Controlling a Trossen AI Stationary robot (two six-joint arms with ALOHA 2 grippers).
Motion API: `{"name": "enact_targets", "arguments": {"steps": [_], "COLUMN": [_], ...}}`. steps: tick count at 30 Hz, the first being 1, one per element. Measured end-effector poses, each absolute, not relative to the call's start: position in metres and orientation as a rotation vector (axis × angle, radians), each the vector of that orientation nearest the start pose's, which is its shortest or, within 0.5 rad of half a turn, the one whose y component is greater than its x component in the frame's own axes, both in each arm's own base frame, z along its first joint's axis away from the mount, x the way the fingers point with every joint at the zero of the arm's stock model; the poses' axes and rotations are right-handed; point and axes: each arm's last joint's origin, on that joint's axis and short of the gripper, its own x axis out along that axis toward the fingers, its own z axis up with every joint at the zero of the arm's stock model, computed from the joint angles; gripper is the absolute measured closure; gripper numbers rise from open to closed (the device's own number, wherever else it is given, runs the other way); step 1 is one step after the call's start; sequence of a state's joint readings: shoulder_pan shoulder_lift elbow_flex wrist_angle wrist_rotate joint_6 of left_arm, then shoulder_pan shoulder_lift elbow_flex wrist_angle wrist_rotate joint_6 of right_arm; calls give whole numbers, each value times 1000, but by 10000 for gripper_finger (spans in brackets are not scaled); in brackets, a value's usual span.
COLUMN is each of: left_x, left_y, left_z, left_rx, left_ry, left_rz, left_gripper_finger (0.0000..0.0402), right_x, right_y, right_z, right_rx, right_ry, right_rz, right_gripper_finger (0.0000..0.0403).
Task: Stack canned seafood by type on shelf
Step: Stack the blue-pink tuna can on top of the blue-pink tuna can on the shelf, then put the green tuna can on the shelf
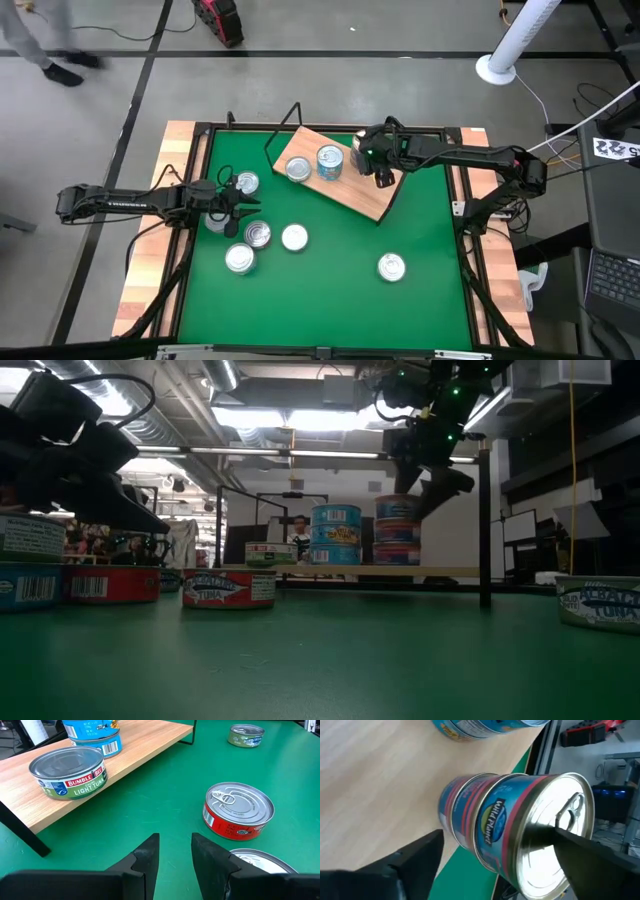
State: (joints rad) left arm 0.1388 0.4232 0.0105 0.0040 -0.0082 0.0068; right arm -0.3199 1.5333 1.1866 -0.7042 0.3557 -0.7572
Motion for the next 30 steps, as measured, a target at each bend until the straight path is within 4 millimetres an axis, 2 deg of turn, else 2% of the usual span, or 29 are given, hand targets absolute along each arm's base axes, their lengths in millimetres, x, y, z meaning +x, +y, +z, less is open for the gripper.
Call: {"name": "enact_targets", "arguments": {"steps": [9, 17, 23, 30], "left_x": [115, 115, 115, 115], "left_y": [16, 16, 16, 16], "left_z": [130, 130, 130, 130], "left_rx": [-20, -20, -20, -20], "left_ry": [409, 409, 409, 409], "left_rz": [144, 144, 144, 144], "left_gripper_finger": [292, 292, 292, 292], "right_x": [289, 294, 294, 297], "right_y": [-101, -85, -64, -28], "right_z": [264, 301, 331, 344], "right_rx": [-671, -671, -611, -594], "right_ry": [1235, 1205, 1177, 1121], "right_rz": [-154, -152, -165, -125], "right_gripper_finger": [11, 11, 10, 10]}}
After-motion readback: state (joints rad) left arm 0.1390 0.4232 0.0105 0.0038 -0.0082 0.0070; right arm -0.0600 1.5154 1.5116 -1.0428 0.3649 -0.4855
